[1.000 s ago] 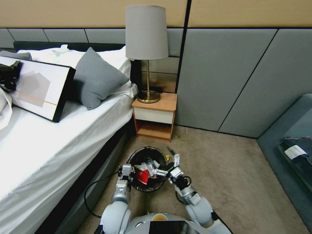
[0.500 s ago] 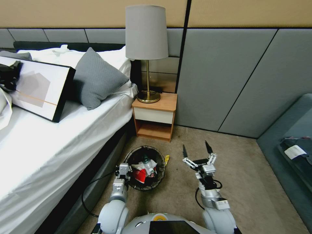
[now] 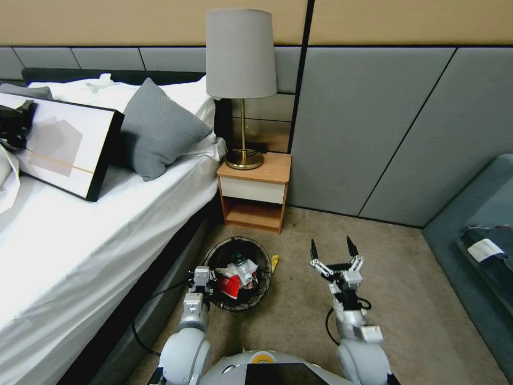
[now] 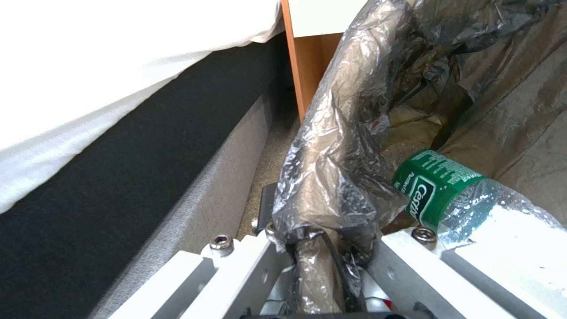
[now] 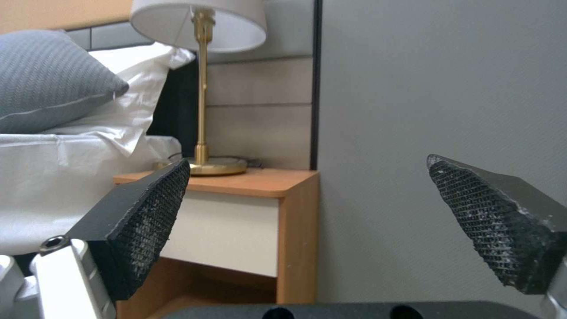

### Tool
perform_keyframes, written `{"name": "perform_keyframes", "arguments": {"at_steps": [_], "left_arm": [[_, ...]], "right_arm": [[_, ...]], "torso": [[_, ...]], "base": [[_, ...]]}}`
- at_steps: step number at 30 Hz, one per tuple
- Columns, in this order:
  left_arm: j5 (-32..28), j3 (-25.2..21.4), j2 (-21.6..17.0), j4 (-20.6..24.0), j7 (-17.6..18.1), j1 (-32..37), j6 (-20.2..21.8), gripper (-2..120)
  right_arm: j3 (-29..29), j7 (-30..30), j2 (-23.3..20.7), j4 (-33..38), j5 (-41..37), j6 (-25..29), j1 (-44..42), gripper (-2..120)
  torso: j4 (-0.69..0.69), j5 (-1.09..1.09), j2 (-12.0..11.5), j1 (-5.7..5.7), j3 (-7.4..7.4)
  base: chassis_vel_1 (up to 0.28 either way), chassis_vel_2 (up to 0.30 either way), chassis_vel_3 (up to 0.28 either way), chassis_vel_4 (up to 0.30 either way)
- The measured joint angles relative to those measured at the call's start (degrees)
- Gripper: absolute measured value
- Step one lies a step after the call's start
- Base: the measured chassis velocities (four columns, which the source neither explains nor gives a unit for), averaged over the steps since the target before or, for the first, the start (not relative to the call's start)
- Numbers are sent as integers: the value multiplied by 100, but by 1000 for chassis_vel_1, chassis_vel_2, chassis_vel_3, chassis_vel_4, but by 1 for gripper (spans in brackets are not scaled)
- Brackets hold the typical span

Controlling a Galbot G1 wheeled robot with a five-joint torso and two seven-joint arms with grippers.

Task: Pick up the trash bin, then pick up the garbage from the floor and place it into the trash bin.

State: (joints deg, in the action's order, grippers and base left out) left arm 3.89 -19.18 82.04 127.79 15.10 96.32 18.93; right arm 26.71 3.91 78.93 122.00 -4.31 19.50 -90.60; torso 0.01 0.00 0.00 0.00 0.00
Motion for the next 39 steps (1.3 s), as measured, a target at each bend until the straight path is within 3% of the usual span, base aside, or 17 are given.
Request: {"name": "perform_keyframes", "arguments": {"at_steps": [2,3,5,12,14,16,18,20,22,26,28,39], "left_arm": [[28,1,7,18,0,17,-3,2],[28,1,7,18,0,17,-3,2],[58,5,23,26,0,44,-8,2],[98,1,53,33,-2,86,-24,2],[108,-5,79,33,-2,99,-29,2],[108,-6,80,33,-2,100,-29,2],[110,-25,85,34,-2,107,-30,2],[110,-27,84,34,-2,107,-30,2],[111,-44,88,41,-2,117,-30,2],[111,-44,92,41,-2,119,-31,2],[111,-43,100,41,-2,119,-31,2],[124,-46,105,63,-3,151,-32,2]], "right_arm": [[-194,76,-178,-194,-414,-616,560,100],[-194,76,-178,-194,-414,-616,560,100],[-368,153,-300,-500,-804,-1106,1030,100],[-763,197,-442,-1380,-1502,-1778,1808,100],[-1084,270,-398,-1942,-1848,-2169,2249,100],[-1153,282,-380,-2082,-1899,-2222,2332,100],[-1436,310,-301,-2773,-1990,-2346,2637,100],[-1466,309,-291,-2856,-1990,-2349,2666,100],[-1723,262,-192,-3668,-2002,-2359,2921,100],[-1836,204,-102,-4051,-1991,-2359,3044,100],[-1954,103,51,-4618,-1940,-2357,3238,100],[-2037,-138,267,-5755,-1829,-2432,3576,100]], "torso": [[0,0,0,0,0],[0,0,0,0,0],[-1,0,0,0,0],[-2,0,0,0,0],[0,-1,0,0,0],[1,0,0,0,0],[1,0,0,0,0],[0,0,0,0,0],[-2,-1,0,0,0],[-1,0,0,0,0],[0,0,0,0,0],[-1,-1,0,0,0]], "base": [[0,0,0,0],[0,0,0,0],[0,0,0,0],[0,0,0,0],[0,0,0,0],[0,0,0,0],[0,0,0,0],[0,0,0,0],[0,0,0,0],[0,0,0,0],[0,0,0,0],[0,0,0,0]]}}
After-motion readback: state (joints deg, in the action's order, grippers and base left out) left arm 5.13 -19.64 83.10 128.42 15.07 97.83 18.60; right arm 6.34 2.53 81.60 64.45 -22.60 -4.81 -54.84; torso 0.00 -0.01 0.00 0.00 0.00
